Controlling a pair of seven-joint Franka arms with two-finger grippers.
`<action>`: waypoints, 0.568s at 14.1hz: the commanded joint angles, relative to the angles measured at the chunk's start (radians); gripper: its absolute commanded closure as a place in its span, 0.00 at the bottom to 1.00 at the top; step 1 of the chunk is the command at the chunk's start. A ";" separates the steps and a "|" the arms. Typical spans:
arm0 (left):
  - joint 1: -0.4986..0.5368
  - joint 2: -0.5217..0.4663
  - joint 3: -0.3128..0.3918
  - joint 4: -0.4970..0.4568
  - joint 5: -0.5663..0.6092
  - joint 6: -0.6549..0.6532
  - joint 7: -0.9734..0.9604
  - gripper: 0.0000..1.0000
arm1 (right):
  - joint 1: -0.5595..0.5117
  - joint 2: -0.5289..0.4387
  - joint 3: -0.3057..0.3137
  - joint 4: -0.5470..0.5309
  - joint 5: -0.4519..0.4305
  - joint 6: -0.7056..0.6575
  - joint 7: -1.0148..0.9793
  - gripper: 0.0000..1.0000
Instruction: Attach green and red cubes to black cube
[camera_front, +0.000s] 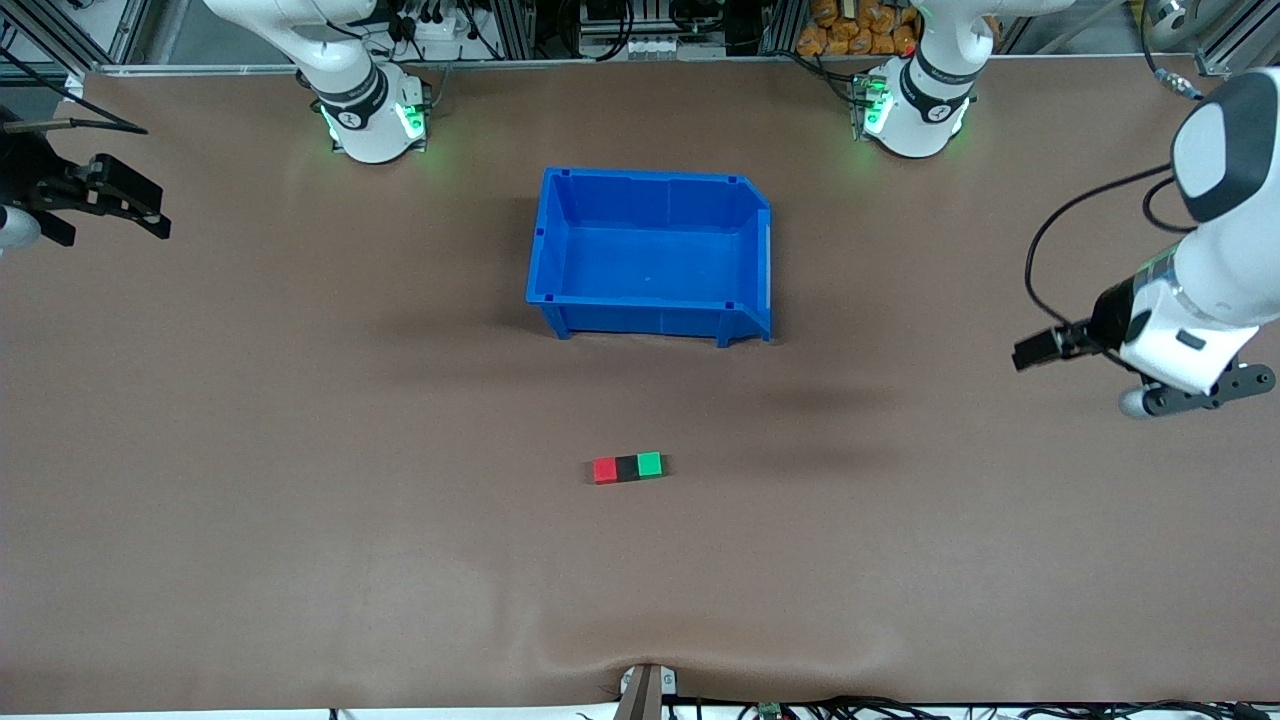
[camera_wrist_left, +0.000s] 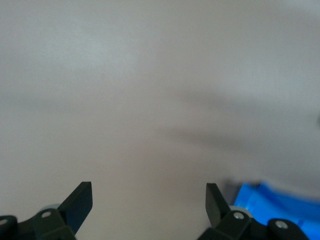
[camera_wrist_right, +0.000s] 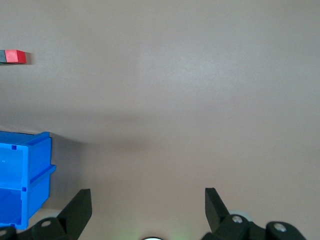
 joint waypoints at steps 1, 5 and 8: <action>-0.006 -0.081 -0.009 -0.030 0.027 -0.044 0.081 0.00 | -0.015 -0.027 0.008 -0.026 0.017 0.006 -0.016 0.00; 0.002 -0.152 -0.032 -0.028 0.027 -0.122 0.094 0.00 | -0.015 -0.027 0.008 -0.027 0.017 0.006 -0.016 0.00; 0.002 -0.170 -0.030 -0.037 0.042 -0.162 0.223 0.00 | -0.015 -0.026 0.008 -0.026 0.017 0.006 -0.016 0.00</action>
